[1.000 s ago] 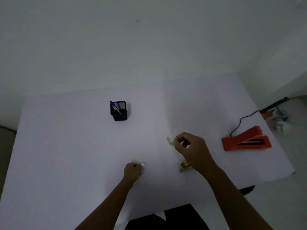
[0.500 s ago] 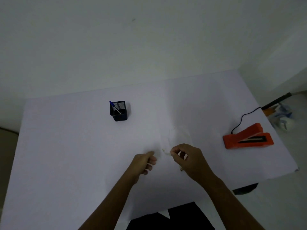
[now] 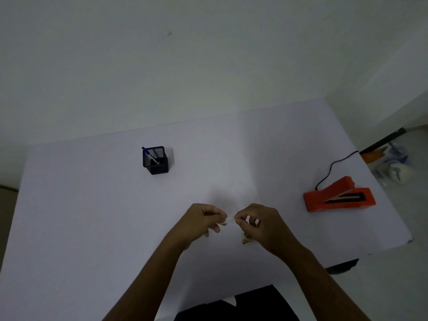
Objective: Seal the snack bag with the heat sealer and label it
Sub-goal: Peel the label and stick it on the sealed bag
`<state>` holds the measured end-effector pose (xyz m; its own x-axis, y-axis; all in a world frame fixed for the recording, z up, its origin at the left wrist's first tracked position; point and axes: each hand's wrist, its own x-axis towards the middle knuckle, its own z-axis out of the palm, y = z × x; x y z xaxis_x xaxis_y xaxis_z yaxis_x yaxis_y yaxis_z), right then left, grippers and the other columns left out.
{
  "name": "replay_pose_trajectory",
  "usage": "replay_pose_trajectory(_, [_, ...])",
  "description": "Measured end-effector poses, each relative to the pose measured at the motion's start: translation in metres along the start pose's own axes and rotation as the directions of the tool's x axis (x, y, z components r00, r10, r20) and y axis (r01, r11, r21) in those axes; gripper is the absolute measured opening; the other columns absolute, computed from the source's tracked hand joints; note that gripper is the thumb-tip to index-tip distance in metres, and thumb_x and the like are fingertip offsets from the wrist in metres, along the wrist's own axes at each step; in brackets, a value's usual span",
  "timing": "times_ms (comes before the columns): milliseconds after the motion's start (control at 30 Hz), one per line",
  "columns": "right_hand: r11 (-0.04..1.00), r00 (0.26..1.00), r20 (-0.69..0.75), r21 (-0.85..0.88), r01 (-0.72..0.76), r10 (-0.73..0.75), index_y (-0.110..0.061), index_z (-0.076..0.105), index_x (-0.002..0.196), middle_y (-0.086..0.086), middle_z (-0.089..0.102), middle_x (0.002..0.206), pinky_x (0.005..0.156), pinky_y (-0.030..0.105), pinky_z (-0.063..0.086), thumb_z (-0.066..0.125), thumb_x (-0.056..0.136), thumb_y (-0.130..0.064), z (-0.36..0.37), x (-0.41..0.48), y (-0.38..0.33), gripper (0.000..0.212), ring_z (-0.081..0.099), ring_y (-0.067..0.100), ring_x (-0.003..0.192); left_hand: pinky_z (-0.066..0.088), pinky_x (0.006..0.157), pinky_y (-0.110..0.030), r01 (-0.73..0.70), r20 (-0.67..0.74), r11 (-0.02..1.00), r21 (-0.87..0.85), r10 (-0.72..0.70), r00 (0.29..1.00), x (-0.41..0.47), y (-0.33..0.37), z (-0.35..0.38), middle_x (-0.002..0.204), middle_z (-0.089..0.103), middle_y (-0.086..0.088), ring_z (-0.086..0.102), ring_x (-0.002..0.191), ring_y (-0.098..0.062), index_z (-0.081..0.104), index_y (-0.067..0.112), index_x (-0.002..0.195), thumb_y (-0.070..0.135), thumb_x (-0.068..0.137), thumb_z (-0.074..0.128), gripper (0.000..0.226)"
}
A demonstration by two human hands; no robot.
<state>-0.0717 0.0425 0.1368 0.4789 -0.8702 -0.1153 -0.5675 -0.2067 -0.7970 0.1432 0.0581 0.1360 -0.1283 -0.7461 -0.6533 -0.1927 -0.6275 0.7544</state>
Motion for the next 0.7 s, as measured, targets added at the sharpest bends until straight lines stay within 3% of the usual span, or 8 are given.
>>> replay_pose_trajectory(133, [0.943,0.967,-0.049,0.24,-0.232,0.251,-0.026,0.072,0.104,-0.006,0.071,0.085,0.06,0.019,0.055,0.07,0.089,-0.022,-0.012,0.001,0.019,0.016,0.065,0.013,0.069,0.048,0.053,-0.019,-0.047,-0.115,0.999,0.022,0.049,0.992,0.02,-0.006,0.016,0.083,0.077,-0.002,0.069,0.066,-0.01,0.074,0.013,0.095,0.016,0.088,0.068,0.009])
replay_pose_trajectory(200, [0.879,0.923,-0.05,0.327,-0.346,0.382,-0.027,0.072,0.101,-0.001,0.073,0.085,0.064,0.028,0.056,0.07,0.088,-0.025,-0.016,0.005,0.036,0.013,0.067,0.015,0.069,0.045,0.051,-0.017,-0.053,-0.205,0.997,0.058,0.064,0.977,0.034,-0.015,0.027,0.076,0.076,-0.005,0.07,0.062,-0.009,0.073,0.012,0.093,0.014,0.086,0.071,0.007])
replay_pose_trajectory(267, [0.838,0.894,0.008,0.346,-0.423,0.448,-0.024,0.074,0.094,-0.001,0.074,0.083,0.063,0.026,0.052,0.071,0.087,-0.029,-0.018,0.01,0.054,0.009,0.064,0.007,0.066,0.046,0.052,-0.016,-0.057,-0.263,0.995,0.088,0.078,0.962,0.05,-0.026,0.04,0.07,0.075,-0.005,0.068,0.057,-0.007,0.072,0.011,0.09,0.012,0.084,0.072,0.006])
replay_pose_trajectory(367, [0.801,0.858,0.098,0.32,-0.507,0.504,-0.021,0.076,0.091,-0.005,0.073,0.078,0.061,0.021,0.05,0.073,0.084,-0.036,-0.015,0.019,0.071,0.017,0.064,0.005,0.066,0.052,0.057,-0.018,-0.067,-0.297,0.985,0.16,0.113,0.948,0.072,-0.04,0.059,0.069,0.073,-0.002,0.069,0.057,-0.009,0.07,0.013,0.086,0.012,0.083,0.074,0.005])
replay_pose_trajectory(500, [0.793,0.826,0.147,0.229,-0.564,0.545,-0.017,0.076,0.086,-0.001,0.075,0.079,0.068,0.03,0.058,0.076,0.079,-0.042,0.001,0.034,0.094,0.026,0.07,0.015,0.075,0.059,0.064,-0.026,-0.058,-0.302,0.957,0.284,0.146,0.942,0.097,-0.049,0.081,0.075,0.072,0.002,0.068,0.061,-0.008,0.07,0.018,0.086,0.019,0.082,0.074,0.006])
replay_pose_trajectory(633, [0.807,0.816,0.143,0.129,-0.577,0.561,-0.005,0.073,0.077,0.01,0.073,0.074,0.069,0.042,0.06,0.074,0.082,-0.03,0.015,0.047,0.122,0.025,0.07,0.026,0.073,0.06,0.069,-0.031,-0.014,-0.317,0.948,0.319,0.121,0.941,0.119,-0.051,0.092,0.08,0.073,0.003,0.068,0.067,-0.008,0.072,0.019,0.089,0.022,0.082,0.073,0.008])
replay_pose_trajectory(700, [0.803,0.809,0.142,0.107,-0.586,0.571,-0.003,0.073,0.075,0.012,0.072,0.073,0.067,0.041,0.06,0.073,0.083,-0.025,0.018,0.053,0.134,0.023,0.07,0.025,0.071,0.061,0.07,-0.034,0.014,-0.325,0.947,0.321,0.096,0.941,0.129,-0.052,0.094,0.081,0.073,0.002,0.069,0.067,-0.009,0.072,0.019,0.09,0.022,0.082,0.073,0.009])
